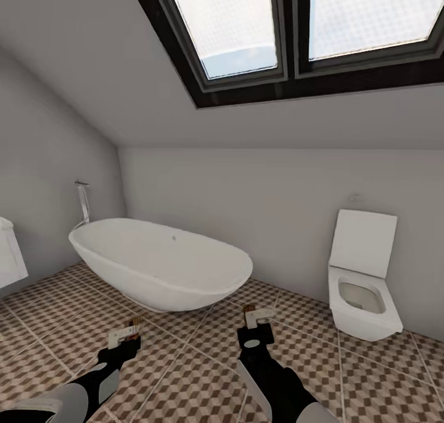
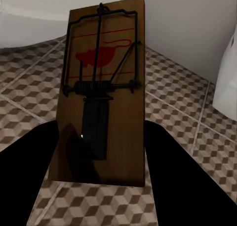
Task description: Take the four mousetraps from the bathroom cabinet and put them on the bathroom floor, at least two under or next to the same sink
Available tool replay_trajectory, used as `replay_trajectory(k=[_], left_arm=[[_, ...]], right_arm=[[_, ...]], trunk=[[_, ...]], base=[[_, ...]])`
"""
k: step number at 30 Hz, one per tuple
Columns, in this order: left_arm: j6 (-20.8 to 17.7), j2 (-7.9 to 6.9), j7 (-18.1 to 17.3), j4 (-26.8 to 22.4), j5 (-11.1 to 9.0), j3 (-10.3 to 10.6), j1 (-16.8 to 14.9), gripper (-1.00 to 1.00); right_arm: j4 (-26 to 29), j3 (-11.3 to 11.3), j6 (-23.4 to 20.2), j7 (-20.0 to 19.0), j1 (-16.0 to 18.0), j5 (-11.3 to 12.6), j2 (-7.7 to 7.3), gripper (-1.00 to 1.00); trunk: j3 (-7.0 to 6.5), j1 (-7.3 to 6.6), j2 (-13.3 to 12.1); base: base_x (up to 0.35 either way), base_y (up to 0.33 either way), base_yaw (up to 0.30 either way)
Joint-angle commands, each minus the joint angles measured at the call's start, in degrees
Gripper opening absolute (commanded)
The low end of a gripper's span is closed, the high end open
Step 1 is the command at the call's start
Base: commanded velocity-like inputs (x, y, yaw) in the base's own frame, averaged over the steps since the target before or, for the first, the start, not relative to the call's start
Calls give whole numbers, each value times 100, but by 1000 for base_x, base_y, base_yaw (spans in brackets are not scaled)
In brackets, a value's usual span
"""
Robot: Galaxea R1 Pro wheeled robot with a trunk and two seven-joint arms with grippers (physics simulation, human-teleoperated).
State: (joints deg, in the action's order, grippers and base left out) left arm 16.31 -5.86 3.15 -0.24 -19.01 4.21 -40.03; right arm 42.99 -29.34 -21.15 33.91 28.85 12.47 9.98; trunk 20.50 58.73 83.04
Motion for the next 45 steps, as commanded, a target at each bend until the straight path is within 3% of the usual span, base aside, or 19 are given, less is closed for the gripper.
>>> replay_trajectory(k=[1,12,45], left_arm=[[15,-1,37,4,-15,45,-4,-100],[20,-3,37,0,-15,45,-4,-100],[-44,3,72,-3,-24,47,-4,-100]], right_arm=[[8,-27,-29,47,6,33,-5,-100],[8,-28,-59,71,6,9,2,-100],[1,-36,-213,54,6,16,2,-100]], trunk=[[7,0,4],[7,0,4],[7,0,4]], base=[[0,0,153],[0,0,97],[0,0,283]])
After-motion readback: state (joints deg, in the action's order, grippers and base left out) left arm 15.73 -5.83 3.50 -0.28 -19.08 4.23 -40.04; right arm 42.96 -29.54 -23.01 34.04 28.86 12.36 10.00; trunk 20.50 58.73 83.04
